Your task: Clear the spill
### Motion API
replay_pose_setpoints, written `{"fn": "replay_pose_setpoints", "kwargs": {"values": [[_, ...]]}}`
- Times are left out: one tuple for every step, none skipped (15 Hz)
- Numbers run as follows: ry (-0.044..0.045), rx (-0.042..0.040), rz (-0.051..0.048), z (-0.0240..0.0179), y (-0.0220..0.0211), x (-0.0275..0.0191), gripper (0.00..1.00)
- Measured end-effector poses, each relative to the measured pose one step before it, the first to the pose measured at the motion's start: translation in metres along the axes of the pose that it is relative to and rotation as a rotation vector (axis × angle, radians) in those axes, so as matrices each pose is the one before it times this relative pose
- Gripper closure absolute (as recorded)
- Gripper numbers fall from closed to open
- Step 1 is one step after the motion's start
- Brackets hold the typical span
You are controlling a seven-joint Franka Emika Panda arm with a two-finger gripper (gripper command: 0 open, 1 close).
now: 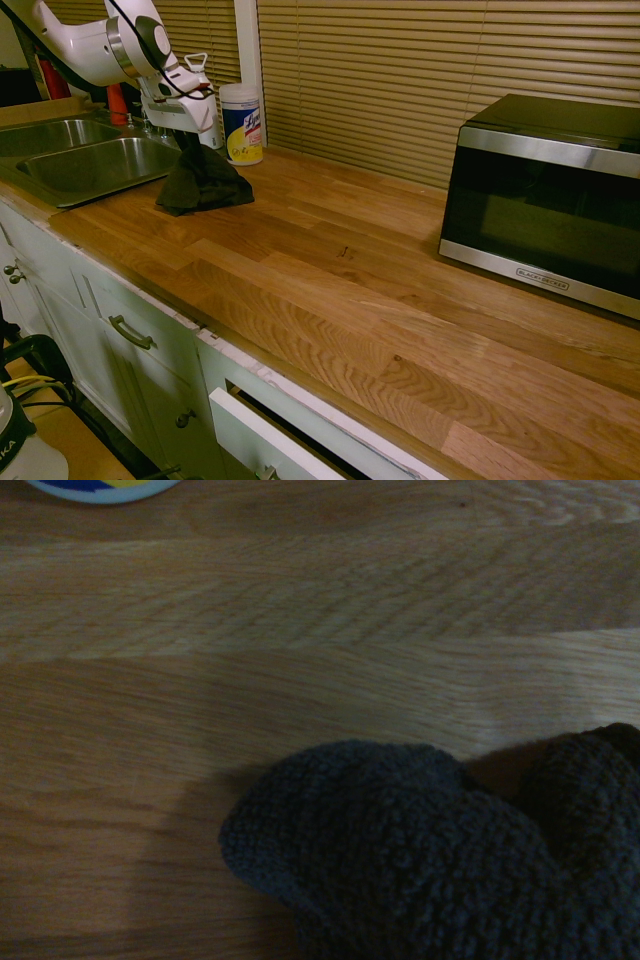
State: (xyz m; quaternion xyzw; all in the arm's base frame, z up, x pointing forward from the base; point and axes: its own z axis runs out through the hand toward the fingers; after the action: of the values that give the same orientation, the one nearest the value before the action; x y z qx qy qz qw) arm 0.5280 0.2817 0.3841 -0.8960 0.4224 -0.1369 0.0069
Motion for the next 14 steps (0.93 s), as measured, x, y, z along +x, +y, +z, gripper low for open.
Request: {"fn": "replay_pose_setpoints", "kwargs": {"values": [[0.00198, -0.00120, -0.00066, 0.00108, 0.00002, -0.00003, 0.00], [0.00192, -0.00123, -0.00094, 0.00086, -0.00003, -0.00045, 0.00], [0.00171, -0.00083, -0.00301, 0.00064, -0.00014, -0.00095, 0.00], [0.00425, -0.00032, -0.00396, 0.00036, -0.00018, -0.00093, 0.00], [0.00520, -0.00057, -0.00305, 0.00011, -0.00008, -0.00070, 0.00], [0.00435, -0.00022, 0.00029, -0.00013, -0.00009, -0.00054, 0.00], [0.00437, -0.00055, 0.00230, 0.00000, 0.00001, -0.00023, 0.00], [0.00406, 0.00069, 0.00366, -0.00057, -0.00007, -0.00025, 0.00], [0.00386, 0.00286, 0.00674, -0.00262, -0.00007, -0.00006, 0.00], [0.00624, 0.00276, 0.00793, -0.00538, 0.00045, 0.00064, 0.00], [0.00757, 0.00226, 0.00750, -0.00794, 0.00111, 0.00093, 0.00], [0.01120, 0.00499, 0.00872, -0.01101, 0.00151, 0.00183, 0.00], [0.01430, 0.00408, 0.00994, -0.01222, 0.00161, 0.00193, 0.00], [0.01738, 0.00602, 0.01017, -0.01314, 0.00158, 0.00121, 0.00]]}}
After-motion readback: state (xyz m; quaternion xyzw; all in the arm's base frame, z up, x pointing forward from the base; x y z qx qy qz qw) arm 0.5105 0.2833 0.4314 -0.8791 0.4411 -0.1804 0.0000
